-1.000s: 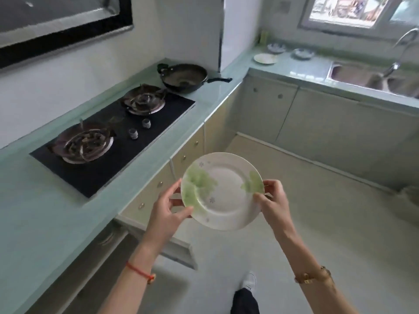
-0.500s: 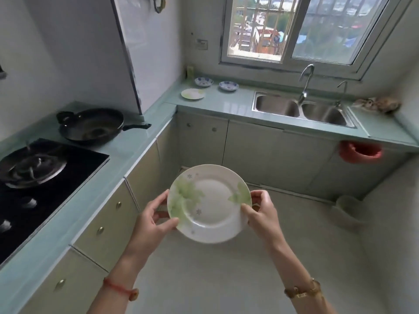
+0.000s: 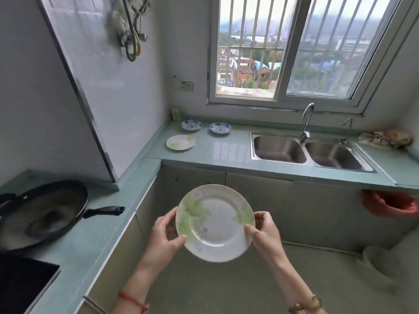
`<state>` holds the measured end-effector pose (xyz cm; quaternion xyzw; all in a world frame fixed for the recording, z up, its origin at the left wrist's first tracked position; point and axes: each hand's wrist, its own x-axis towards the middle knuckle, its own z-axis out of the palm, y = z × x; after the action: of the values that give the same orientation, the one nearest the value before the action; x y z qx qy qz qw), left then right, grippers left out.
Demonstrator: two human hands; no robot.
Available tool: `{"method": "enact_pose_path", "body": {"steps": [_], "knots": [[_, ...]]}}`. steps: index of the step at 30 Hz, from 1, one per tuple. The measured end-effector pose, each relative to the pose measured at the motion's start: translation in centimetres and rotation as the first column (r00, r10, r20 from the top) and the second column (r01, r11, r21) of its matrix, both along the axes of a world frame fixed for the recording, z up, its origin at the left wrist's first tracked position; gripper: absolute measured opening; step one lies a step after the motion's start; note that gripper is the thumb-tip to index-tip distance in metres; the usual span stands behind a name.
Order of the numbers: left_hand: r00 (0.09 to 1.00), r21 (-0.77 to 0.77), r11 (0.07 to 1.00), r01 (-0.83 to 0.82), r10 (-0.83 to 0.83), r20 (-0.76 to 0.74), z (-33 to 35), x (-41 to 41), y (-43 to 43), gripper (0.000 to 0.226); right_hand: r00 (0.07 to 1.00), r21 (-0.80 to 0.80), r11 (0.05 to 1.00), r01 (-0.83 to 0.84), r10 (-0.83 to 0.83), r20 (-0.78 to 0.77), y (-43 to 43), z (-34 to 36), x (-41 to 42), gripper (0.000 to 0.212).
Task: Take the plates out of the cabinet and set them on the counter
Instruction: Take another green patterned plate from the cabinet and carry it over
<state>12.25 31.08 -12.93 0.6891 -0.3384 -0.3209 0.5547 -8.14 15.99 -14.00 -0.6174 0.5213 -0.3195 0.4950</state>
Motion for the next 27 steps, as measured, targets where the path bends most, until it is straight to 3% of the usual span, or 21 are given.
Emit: {"method": "enact_pose_path", "body": {"steps": [11,19,27], "knots": [[0.994,0.089,0.993,0.083,-0.089,0.067,-0.8,12.8,-25.8,0.078,0.999,0.009,0.999,0.032,-0.032,-0.040,-24.5,-0.6,11.1,0.022],[0.989,0.139,0.990,-0.003,-0.017,0.148,-2.2,18.8,-42.3,0.077,0.987,-0.002,0.996,-0.084,0.083,-0.138,-42.9,-2.5,18.4,0.021],[0.991,0.266,0.962,-0.069,0.036,0.128,-6.9,24.8,-54.6,0.074,0.954,0.007,0.990,-0.138,0.135,-0.269,-55.9,-6.6,26.2,0.019]]}}
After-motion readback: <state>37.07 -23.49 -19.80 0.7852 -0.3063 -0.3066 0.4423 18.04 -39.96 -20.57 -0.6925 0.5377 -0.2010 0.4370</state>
